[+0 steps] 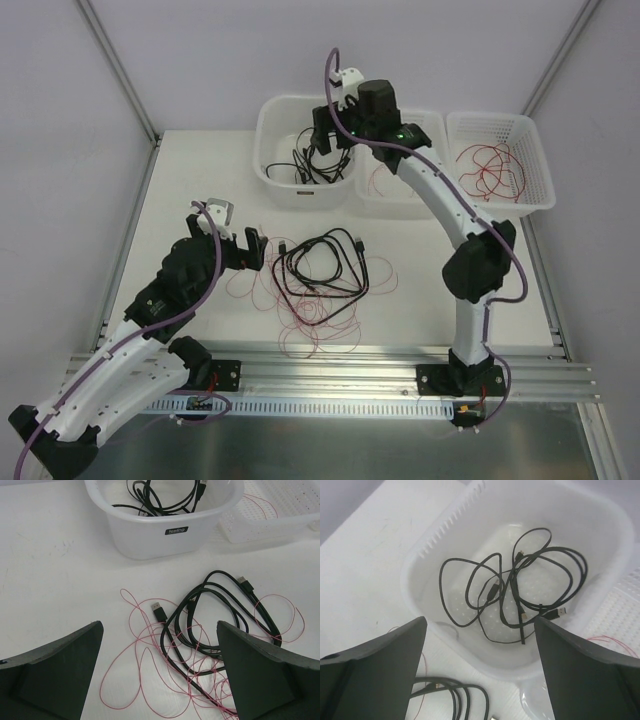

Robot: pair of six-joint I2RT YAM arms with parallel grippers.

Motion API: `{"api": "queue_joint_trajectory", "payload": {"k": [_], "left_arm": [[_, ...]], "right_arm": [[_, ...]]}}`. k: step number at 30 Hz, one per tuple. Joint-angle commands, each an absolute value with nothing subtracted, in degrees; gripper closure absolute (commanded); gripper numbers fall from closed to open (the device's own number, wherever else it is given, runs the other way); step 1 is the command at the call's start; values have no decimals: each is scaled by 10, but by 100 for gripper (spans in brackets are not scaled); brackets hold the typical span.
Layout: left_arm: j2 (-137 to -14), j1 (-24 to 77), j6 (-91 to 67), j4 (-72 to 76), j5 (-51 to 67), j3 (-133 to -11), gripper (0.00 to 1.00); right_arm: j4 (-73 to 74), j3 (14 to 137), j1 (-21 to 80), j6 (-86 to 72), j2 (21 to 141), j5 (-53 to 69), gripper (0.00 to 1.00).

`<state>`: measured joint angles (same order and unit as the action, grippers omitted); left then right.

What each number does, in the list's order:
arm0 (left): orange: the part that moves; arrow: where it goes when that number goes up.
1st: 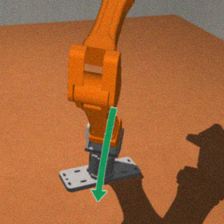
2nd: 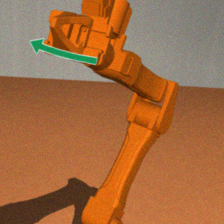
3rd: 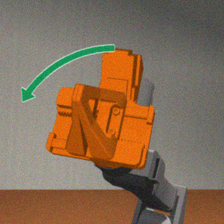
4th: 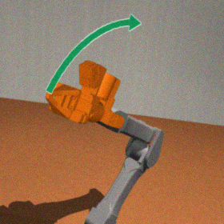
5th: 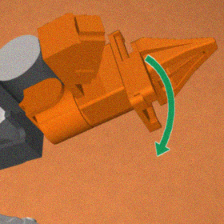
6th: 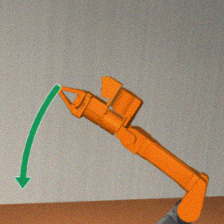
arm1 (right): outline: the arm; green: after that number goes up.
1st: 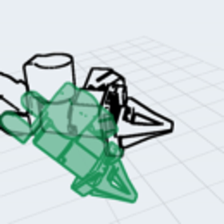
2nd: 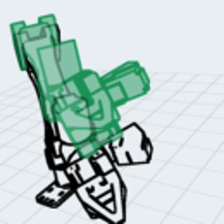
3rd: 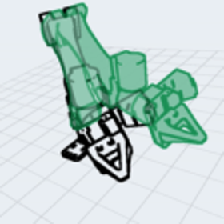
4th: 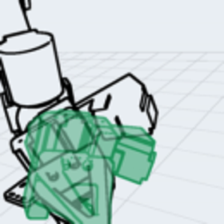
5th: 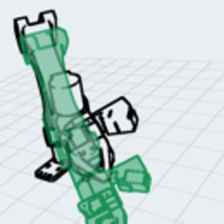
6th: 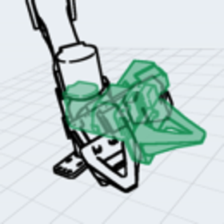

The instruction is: Untangle the cables

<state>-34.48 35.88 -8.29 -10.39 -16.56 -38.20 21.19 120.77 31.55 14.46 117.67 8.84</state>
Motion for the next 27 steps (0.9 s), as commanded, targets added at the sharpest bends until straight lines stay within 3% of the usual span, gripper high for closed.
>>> {"api": "queue_joint_trajectory", "payload": {"k": [1,9,15,22,27], "left_arm": [[-350,353,-82,-100,-143,-386,1],[-401,353,-83,-105,-60,-398,1],[-450,352,-92,-117,-14,-408,1],[-482,352,-183,-138,-65,-406,1],[-533,351,-270,-139,-75,-376,4]], "right_arm": [[231,1186,320,154,1040,74,7],[304,951,342,119,860,66,0],[322,761,366,80,744,48,3],[308,651,419,65,745,28,1],[277,631,422,62,788,24,12]]}}
